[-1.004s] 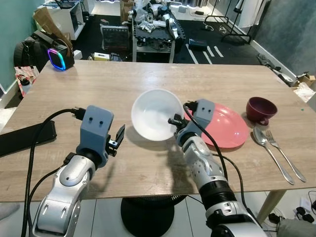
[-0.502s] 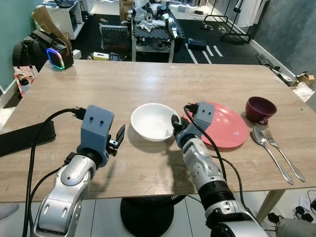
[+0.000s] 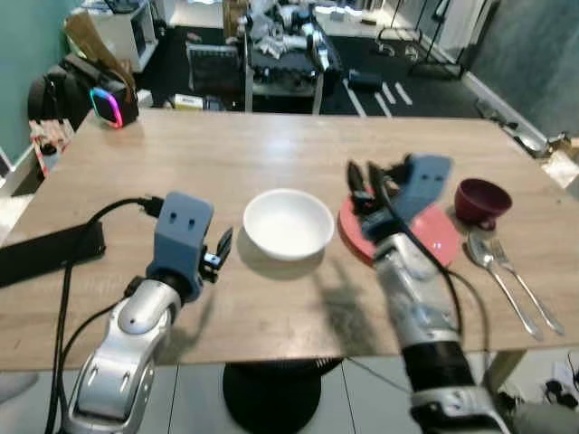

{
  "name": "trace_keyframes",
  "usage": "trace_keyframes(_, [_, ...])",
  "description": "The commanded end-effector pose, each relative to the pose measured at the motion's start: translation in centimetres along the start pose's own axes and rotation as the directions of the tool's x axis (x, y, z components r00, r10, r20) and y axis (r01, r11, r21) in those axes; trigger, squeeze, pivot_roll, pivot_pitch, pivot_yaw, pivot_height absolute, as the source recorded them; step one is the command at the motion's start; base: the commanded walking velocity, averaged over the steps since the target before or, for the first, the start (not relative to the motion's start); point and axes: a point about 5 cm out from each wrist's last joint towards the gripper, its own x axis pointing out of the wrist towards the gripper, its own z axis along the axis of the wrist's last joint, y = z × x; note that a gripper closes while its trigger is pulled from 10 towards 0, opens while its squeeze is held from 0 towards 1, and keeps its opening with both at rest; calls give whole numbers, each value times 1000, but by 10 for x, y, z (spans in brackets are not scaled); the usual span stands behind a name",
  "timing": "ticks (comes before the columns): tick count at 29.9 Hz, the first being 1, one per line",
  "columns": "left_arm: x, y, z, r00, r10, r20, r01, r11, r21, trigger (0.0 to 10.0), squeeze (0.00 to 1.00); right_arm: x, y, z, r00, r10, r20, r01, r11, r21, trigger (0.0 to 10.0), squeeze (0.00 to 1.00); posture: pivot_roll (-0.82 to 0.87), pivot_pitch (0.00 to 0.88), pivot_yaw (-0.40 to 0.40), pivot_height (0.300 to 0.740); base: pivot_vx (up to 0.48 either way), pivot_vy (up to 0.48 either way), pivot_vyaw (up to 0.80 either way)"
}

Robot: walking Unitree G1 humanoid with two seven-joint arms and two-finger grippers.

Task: Setting the table

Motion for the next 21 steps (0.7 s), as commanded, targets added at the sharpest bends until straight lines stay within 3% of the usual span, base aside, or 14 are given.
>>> trace_keyframes(1, [-3, 4, -6, 999, 36, -19, -36, 999, -8, 10000, 0, -11, -8, 2, 1000, -3, -22, 2, 1000, -27, 10000, 0, 33, 0, 39, 740, 0, 0, 0])
trace_keyframes(6, [-3, 2, -3, 998, 58, -7, -58, 998, -34, 10000, 0, -57, -30, -10, 988, -61, -140, 53, 997, -64, 10000, 0, -26, 0, 66, 740, 0, 0, 0])
trace_keyframes(11, [-3, -5, -7, 1000, 7, -23, -6, 1000, 11, 10000, 0, -78, -34, -24, 971, -129, -200, 120, 991, -59, 10000, 0, -48, 0, 84, 740, 0, 0, 0])
trace_keyframes(16, [3, -8, -9, 1000, -11, -24, 12, 999, 36, 10000, 0, -78, -31, -30, 966, -157, -206, 151, 988, -45, 10000, 0, -41, 0, 86, 740, 0, 0, 0])
trace_keyframes(21, [10, -6, -5, 1000, 20, -2, -20, 1000, 9, 10000, 0, -65, -17, -30, 972, -121, -203, 120, 993, -20, 10000, 0, -6, 0, 89, 740, 0, 0, 0])
